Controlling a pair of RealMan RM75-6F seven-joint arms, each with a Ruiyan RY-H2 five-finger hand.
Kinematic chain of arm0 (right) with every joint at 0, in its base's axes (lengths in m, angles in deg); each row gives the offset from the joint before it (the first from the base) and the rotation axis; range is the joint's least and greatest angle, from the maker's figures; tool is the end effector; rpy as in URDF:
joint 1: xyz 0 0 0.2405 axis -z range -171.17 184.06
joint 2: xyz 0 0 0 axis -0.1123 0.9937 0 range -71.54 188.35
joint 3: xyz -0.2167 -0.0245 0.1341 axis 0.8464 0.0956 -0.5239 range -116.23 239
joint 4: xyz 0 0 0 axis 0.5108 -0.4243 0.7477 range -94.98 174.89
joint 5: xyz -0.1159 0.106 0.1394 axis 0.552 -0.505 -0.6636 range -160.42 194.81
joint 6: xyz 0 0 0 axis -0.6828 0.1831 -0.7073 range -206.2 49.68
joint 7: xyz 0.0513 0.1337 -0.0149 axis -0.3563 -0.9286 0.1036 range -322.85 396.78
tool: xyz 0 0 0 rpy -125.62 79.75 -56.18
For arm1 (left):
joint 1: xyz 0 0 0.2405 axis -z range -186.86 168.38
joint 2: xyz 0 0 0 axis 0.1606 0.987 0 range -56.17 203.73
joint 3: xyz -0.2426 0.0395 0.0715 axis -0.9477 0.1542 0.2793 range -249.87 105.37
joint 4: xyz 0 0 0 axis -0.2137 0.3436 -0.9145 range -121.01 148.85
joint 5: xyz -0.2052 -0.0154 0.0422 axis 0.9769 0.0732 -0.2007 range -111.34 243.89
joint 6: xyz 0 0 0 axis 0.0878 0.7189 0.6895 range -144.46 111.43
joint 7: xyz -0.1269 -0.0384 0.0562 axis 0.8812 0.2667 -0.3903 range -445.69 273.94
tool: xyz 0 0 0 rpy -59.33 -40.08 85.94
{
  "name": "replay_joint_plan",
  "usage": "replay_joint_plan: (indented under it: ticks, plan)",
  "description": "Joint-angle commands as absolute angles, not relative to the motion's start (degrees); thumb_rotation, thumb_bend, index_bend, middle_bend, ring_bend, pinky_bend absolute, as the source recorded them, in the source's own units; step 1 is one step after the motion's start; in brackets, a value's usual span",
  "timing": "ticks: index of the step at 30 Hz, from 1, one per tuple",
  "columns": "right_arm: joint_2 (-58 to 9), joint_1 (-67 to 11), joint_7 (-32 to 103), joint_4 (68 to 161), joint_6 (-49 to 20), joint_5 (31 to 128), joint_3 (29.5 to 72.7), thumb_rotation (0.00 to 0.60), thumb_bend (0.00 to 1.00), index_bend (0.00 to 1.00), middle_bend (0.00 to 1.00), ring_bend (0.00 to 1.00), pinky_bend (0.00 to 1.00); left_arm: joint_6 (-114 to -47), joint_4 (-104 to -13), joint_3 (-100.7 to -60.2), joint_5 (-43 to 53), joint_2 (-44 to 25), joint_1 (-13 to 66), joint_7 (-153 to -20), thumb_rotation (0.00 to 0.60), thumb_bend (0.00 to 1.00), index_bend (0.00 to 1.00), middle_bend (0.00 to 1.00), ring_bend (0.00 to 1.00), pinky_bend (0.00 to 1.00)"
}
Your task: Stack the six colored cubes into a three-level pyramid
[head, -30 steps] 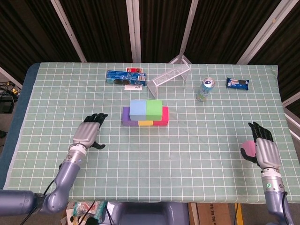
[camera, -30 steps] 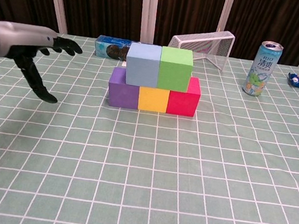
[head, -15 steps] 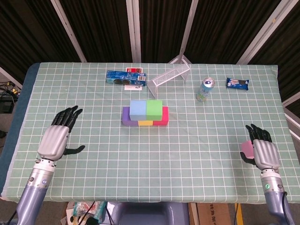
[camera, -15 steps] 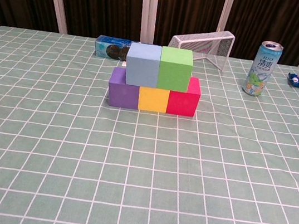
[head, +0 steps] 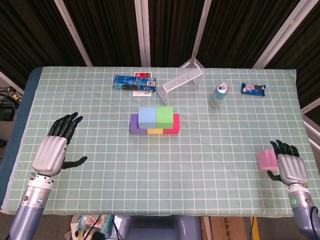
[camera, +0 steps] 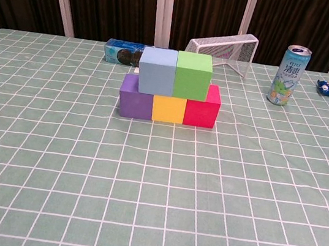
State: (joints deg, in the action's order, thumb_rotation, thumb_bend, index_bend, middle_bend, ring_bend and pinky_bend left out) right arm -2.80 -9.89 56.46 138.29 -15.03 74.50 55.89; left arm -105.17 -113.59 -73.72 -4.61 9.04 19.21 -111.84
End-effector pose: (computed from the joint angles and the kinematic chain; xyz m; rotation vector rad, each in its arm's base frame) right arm -0.3266 -0.2361 0.1407 1.4130 -1.0879 0.4603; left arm -0.1357 0.2340 0.1344 -1.4918 -0.9576 -1.1344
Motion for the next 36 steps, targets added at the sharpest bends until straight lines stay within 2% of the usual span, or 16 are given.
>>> replay_joint_plan:
  ticks: [1, 21, 27, 30, 34, 36]
  plan:
    - [-2.7, -11.3, 58.3, 135.9, -18.4, 73.8, 57.4, 0.6, 0.31, 0.0, 0.0, 0.0, 0.0, -104.8, -113.9, -74.0, -5.1, 9.0, 18.8, -112.1, 0.6, 0.15, 0.0, 0.0, 0.0, 0.07]
    - [-9.6, -15.8, 59.8, 122.1, -24.6, 70.9, 57.6, 0.6, 0.31, 0.0, 0.01, 0.0, 0.0, -102.0, -113.3, -76.8, -5.2, 8.8, 16.6, -112.3, 0.6, 0.15, 0.0, 0.0, 0.0, 0.07]
    - [-10.7, -16.4, 60.1, 119.6, -25.7, 69.4, 57.5, 0.6, 0.31, 0.0, 0.13, 0.04, 0.0, -101.4, -113.1, -77.5, -5.0, 8.7, 16.2, -112.3, 0.6, 0.15, 0.0, 0.0, 0.0, 0.07]
    - [-11.1, -16.6, 60.3, 118.4, -26.1, 68.7, 57.6, 0.6, 0.31, 0.0, 0.24, 0.11, 0.0, -100.9, -112.9, -77.7, -4.9, 8.6, 16.0, -112.4, 0.6, 0.15, 0.0, 0.0, 0.0, 0.07]
    - [-11.2, -16.6, 59.6, 118.4, -26.1, 68.5, 57.4, 0.6, 0.31, 0.09, 0.37, 0.24, 0.0, -100.6, -112.9, -78.1, -4.9, 8.5, 15.8, -112.3, 0.6, 0.15, 0.0, 0.0, 0.0, 0.07]
    - [-11.3, -16.5, 59.3, 118.4, -25.6, 69.0, 57.4, 0.6, 0.31, 0.11, 0.4, 0.28, 0.0, -100.5, -112.8, -78.3, -4.9, 8.5, 15.6, -112.1, 0.6, 0.15, 0.0, 0.0, 0.0, 0.07]
